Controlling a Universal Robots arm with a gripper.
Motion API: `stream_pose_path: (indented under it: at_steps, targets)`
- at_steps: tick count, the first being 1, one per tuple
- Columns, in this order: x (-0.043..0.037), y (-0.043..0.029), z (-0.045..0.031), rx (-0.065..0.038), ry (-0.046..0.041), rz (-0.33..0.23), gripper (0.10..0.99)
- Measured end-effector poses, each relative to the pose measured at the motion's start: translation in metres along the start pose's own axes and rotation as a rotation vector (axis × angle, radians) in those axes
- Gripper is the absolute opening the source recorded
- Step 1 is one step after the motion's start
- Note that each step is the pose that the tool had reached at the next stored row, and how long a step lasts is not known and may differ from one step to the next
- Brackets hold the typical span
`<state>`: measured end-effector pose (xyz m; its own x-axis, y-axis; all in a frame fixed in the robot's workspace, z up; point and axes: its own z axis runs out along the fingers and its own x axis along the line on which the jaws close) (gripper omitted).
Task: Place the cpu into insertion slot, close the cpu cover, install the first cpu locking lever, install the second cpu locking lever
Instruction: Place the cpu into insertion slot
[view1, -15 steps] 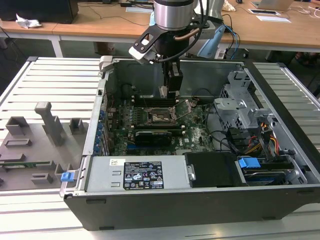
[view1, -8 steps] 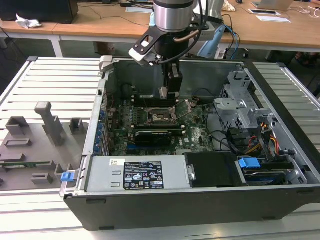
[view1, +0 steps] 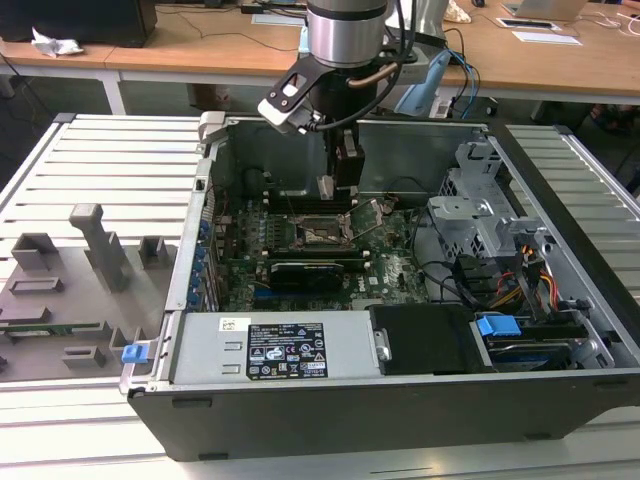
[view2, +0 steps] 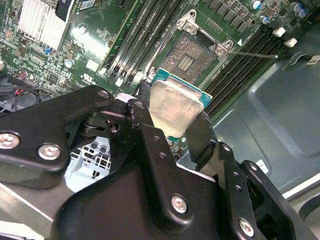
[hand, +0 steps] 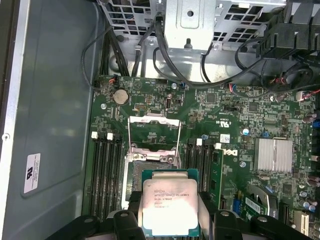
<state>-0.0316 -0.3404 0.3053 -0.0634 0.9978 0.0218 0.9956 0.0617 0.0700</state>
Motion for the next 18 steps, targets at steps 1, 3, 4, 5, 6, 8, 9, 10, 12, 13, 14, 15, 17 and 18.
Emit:
stream_pose_path:
  at_steps: [1, 3, 4, 5, 6, 8, 9, 10, 12, 13, 14, 15, 17, 18]
  targets:
    - [0.0, 0.0, 0.0001, 0.0, 0.0001, 0.0, 0.529]
    - [0.0, 0.0, 0.0003, 0.0, 0.0, 0.0, 0.529]
    - [0.0, 0.0, 0.0005, 0.0, 0.0, 0.0, 0.529]
    - [0.0, 0.0, 0.0007, 0.0, 0.0001, 0.0, 0.529]
    - [0.0, 0.0, 0.0008, 0.0, 0.0001, 0.0, 0.529]
    - [0.0, -0.0001, 0.001, 0.0, 0.0, 0.0, 0.529]
    - [0.0, -0.0001, 0.0012, 0.0, 0.0001, 0.0, 0.529]
    - [0.0, -0.0001, 0.0015, 0.0, 0.0002, 0.002, 0.529]
    - [0.0002, -0.0001, 0.0023, 0.0, -0.0007, 0.011, 0.529]
    - [0.0007, -0.0001, 0.003, 0.0, -0.001, 0.014, 0.529]
    - [0.001, -0.0002, 0.0043, 0.0, -0.0012, 0.022, 0.529]
    - [0.0011, -0.0002, 0.0056, -0.001, -0.0021, 0.033, 0.529]
    - [0.0014, -0.0005, 0.0086, -0.001, -0.0034, 0.049, 0.529]
    - [0.0014, -0.0006, 0.0103, -0.001, -0.0034, 0.051, 0.529]
